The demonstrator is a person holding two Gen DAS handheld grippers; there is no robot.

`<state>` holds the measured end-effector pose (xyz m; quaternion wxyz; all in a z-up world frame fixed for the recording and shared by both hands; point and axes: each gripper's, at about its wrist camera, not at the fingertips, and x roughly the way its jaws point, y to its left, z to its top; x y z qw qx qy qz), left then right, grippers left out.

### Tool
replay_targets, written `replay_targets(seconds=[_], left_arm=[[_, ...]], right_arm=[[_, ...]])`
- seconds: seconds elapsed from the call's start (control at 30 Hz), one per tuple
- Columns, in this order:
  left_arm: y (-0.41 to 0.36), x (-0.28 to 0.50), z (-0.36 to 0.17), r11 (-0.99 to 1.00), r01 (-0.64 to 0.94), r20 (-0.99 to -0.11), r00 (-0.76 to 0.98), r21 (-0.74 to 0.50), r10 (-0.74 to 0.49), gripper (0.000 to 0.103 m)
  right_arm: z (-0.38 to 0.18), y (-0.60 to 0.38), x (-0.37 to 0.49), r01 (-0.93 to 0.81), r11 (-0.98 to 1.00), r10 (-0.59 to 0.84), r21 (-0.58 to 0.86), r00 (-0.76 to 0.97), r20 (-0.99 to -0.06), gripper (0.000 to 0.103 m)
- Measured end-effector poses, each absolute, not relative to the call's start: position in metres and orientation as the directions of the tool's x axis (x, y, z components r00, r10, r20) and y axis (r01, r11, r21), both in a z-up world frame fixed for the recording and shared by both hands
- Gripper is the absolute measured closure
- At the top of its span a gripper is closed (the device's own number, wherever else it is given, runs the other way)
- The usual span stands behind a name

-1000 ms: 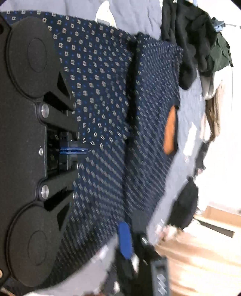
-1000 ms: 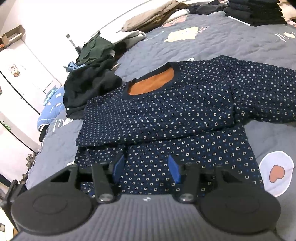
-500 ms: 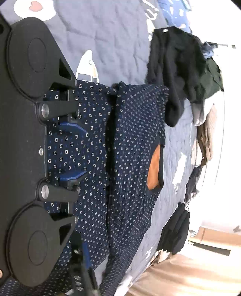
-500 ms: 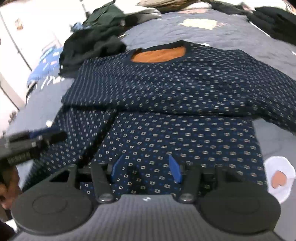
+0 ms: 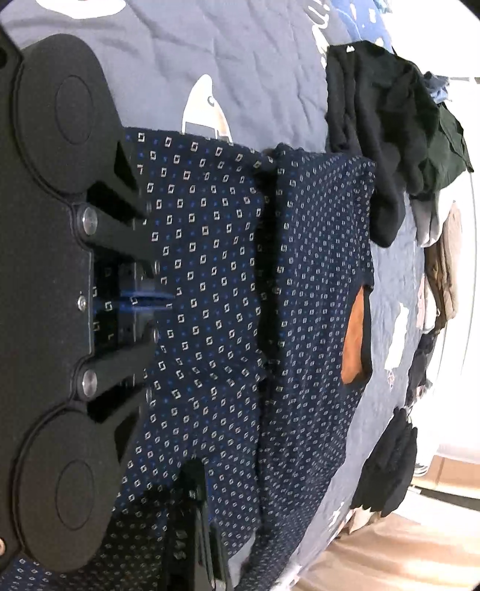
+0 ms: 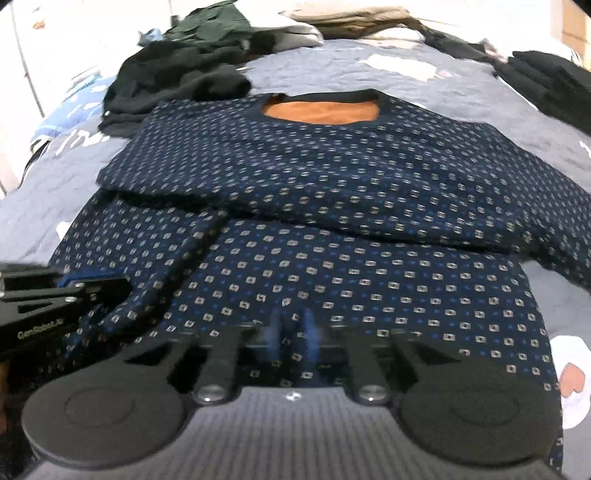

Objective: Fold clothes

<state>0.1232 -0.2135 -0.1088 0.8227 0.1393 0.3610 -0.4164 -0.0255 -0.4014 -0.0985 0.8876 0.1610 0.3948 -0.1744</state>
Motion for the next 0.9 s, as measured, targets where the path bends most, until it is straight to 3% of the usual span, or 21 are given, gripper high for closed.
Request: replay_targets(seconds=[0.3, 0.4, 0.57, 0.67, 0.77, 0.83, 0.9], left_arm=[[-0.205, 0.138, -0.098, 0.650, 0.759, -0.723, 0.422, -0.050, -0.548, 0.101], [-0.203, 0.142, -0.097, 0.677, 0.736, -0.724, 0.475, 0.015, -0.500, 0.103], [-0.197, 0.149, -0.091, 0.672, 0.739, -0.726, 0.439, -0.044, -0.529, 0.100], [-0.194, 0.153, -0.088, 0.672, 0.737, -0.728, 0.424, -0.068, -0.539, 0.098], [-0.196, 0.154, -0.093, 0.677, 0.731, -0.747, 0.407, -0.078, -0.526, 0.090], [-0.198, 0.149, -0.093, 0.661, 0.746, -0.739, 0.402, -0.077, -0.540, 0.076], [-0.199, 0.143, -0.091, 0.642, 0.763, -0.724, 0.401, -0.075, -0.561, 0.052]], right_arm=[[-0.084, -0.422, -0.049, 0.483, 0.857, -0.195, 0.181, 0.628, -0.753, 0.103], [-0.081, -0.425, -0.056, 0.467, 0.873, -0.197, 0.142, 0.604, -0.772, 0.103], [-0.078, -0.437, -0.066, 0.461, 0.854, -0.119, 0.243, 0.627, -0.770, 0.100], [-0.065, -0.445, -0.075, 0.479, 0.850, -0.164, 0.221, 0.639, -0.752, 0.099], [-0.064, -0.458, -0.082, 0.515, 0.835, -0.216, 0.195, 0.632, -0.744, 0.096], [-0.069, -0.458, -0.081, 0.509, 0.843, -0.216, 0.177, 0.620, -0.754, 0.095], [-0.076, -0.455, -0.075, 0.492, 0.859, -0.217, 0.142, 0.600, -0.770, 0.092]])
